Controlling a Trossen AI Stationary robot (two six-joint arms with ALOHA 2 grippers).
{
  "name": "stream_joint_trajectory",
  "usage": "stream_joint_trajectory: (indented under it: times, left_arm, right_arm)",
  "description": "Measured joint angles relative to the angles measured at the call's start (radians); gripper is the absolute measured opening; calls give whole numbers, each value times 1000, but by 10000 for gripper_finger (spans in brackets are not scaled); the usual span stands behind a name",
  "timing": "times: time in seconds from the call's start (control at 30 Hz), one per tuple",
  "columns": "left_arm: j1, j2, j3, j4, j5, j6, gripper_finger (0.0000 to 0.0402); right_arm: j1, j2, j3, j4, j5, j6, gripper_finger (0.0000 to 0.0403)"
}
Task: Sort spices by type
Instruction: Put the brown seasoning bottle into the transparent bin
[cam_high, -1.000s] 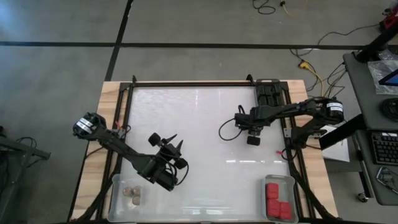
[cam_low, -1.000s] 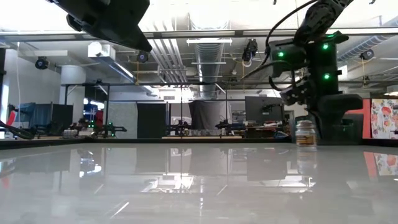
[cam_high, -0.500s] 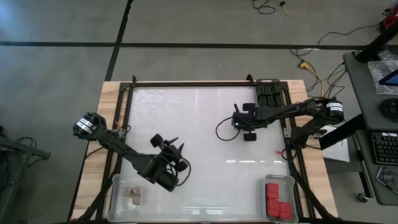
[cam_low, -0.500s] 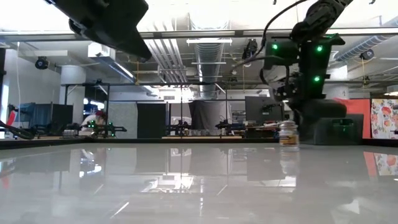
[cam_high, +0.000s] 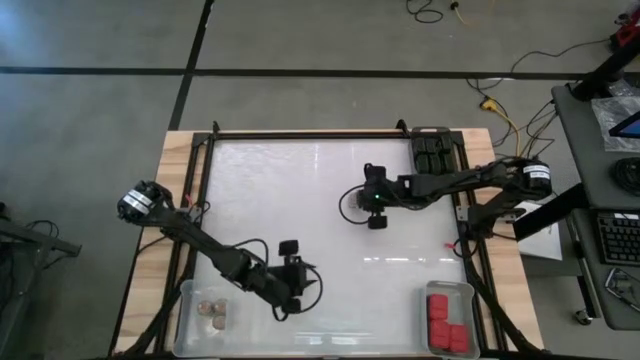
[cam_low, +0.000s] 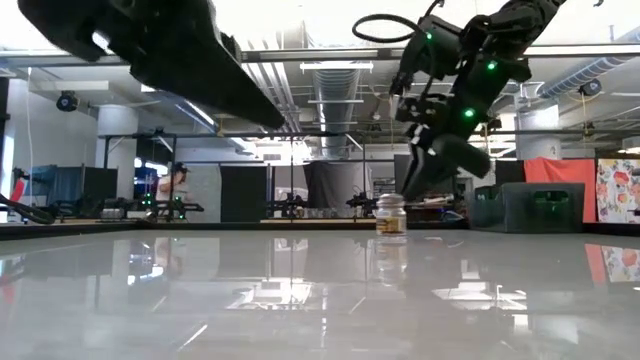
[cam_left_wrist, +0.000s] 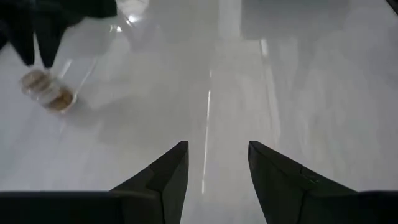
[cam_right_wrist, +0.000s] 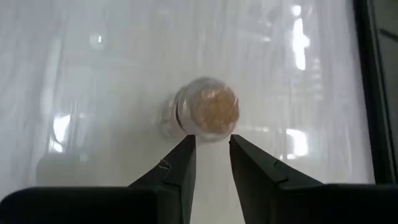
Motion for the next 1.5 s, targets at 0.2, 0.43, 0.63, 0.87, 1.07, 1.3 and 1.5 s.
stream_joint_trajectory:
  times: [0.2,0.43,0.63,0.87,1.07,1.3,1.5]
  left_arm:
    - [54,0,-41,129,-48,10,151]
    - [136,0,-31,162,-22,50,151]
    - [150,0,-28,259,-18,135,151]
    - [150,0,-22,273,-17,149,151]
    - [149,0,-26,215,-16,115,151]
    - [152,0,-29,173,-78,46,154]
    - [171,0,-30,172,-100,36,190]
  right_arm:
    - [10,51,3,63,3,11,100]
    - [39,6,73,-75,12,51,108]
    - [15,-19,58,-107,35,55,116]
    - [-46,54,32,-15,70,38,105]
    - [-49,153,32,182,57,-1,87]
    - [-17,267,42,383,-76,53,80]
    - [54,325,58,523,-79,62,97]
